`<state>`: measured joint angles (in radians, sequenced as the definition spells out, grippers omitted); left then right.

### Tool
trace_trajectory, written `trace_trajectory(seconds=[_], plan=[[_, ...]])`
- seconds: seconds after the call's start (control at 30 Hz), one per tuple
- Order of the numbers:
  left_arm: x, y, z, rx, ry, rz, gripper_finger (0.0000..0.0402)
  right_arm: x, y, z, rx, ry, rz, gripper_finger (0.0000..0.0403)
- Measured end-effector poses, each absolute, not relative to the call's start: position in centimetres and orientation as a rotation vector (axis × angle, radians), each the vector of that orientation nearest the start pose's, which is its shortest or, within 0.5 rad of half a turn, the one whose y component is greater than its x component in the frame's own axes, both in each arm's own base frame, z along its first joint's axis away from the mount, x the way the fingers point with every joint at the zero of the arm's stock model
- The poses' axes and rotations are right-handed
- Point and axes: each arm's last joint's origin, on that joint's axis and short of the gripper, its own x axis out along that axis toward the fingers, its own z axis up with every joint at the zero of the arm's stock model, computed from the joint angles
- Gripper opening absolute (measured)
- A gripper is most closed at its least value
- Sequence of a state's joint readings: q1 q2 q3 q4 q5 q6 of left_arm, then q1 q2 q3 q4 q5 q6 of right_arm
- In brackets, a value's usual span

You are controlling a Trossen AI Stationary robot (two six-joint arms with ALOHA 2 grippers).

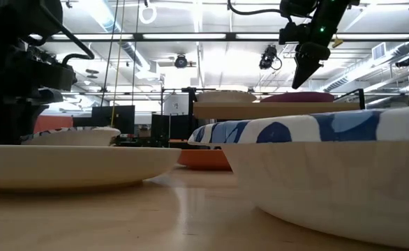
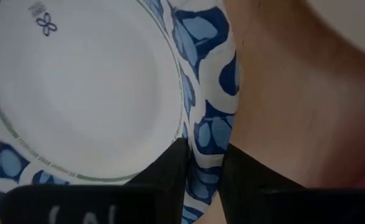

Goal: Place and stack plates onto a shelf
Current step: Stack the white plate on top of the white plate on the shelf

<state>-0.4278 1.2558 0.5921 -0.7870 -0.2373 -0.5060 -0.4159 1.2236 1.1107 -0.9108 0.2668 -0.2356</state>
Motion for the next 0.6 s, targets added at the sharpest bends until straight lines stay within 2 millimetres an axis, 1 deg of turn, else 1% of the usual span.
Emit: trace_trajectory(seconds=[0.17,0.37,0.6], plan=[[17.3,-7.0,17.3,0.078,1.337,0.218,0.0079,20.7,-10.0,30.2,-0.129,1.106,-0.495,0.0113],[18.2,-7.3,20.7,0.093,1.325,0.235,0.0078,20.7,-10.0,30.2,-0.129,1.106,-0.495,0.0113],[19.6,-7.7,24.6,0.104,1.231,0.216,0.0078,20.7,-10.0,30.2,-0.129,1.106,-0.495,0.0113]])
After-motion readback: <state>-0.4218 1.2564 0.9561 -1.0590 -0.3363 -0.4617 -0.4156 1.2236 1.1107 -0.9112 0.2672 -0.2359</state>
